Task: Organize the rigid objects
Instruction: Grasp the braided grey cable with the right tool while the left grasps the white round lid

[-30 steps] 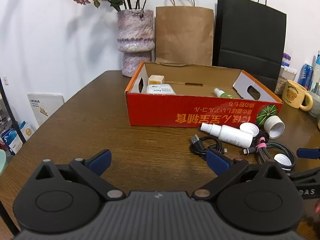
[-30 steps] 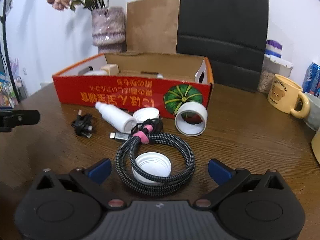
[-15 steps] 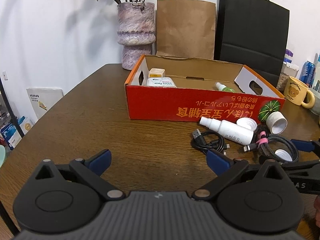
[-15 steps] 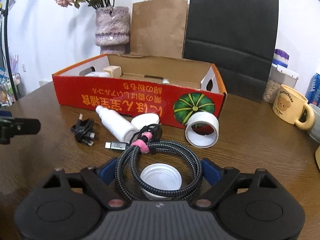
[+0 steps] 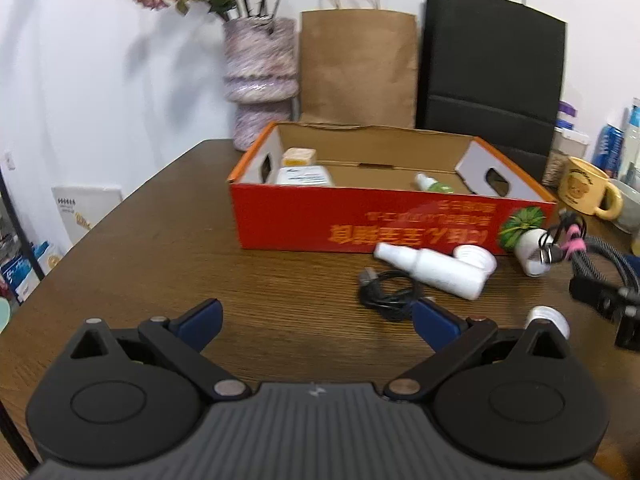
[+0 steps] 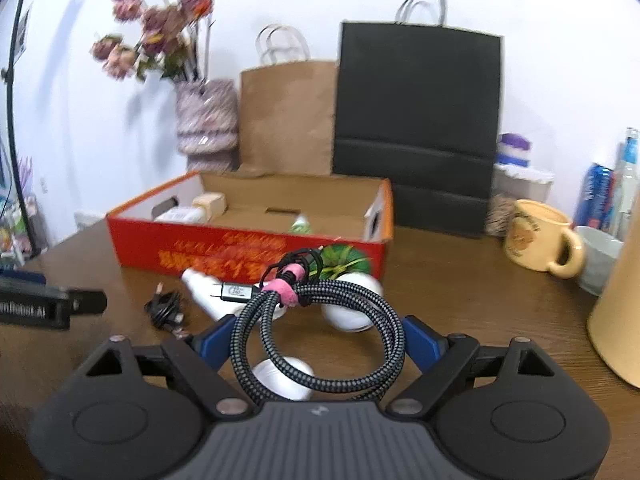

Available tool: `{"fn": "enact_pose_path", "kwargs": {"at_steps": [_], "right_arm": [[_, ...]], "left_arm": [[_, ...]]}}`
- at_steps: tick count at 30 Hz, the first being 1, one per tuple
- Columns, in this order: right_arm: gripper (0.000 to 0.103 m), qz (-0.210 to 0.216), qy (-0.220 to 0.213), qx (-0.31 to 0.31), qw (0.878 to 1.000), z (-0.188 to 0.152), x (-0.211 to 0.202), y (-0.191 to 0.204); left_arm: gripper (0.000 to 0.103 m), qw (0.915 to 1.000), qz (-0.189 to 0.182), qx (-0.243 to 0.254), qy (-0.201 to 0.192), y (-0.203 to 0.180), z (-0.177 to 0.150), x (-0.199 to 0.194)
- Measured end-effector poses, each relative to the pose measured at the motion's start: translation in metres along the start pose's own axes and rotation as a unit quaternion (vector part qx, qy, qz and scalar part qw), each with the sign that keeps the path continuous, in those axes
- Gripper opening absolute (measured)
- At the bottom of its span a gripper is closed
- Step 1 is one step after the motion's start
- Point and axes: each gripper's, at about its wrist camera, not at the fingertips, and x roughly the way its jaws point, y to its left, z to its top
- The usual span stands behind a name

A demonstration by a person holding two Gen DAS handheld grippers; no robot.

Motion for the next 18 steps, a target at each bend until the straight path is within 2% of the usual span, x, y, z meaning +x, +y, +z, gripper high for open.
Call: {"fn": "enact_pose_path", "kwargs": {"at_steps": [10,18], "right_arm": [[0.087,-0.004,-0.018,0.012,1.000,-0.004,-0.024,-0.044],[0.087,-0.010,-0.013,0.024,1.000,-0.009,-0.028,-0.081]], "left_arm": [[0.103,0.9984,-0.039,0.038,0.012,-0.076,-0.006,0.002],[0.103,0.9971,-0.030,0.065,0.023,-0.136,-0.018,0.021]]}}
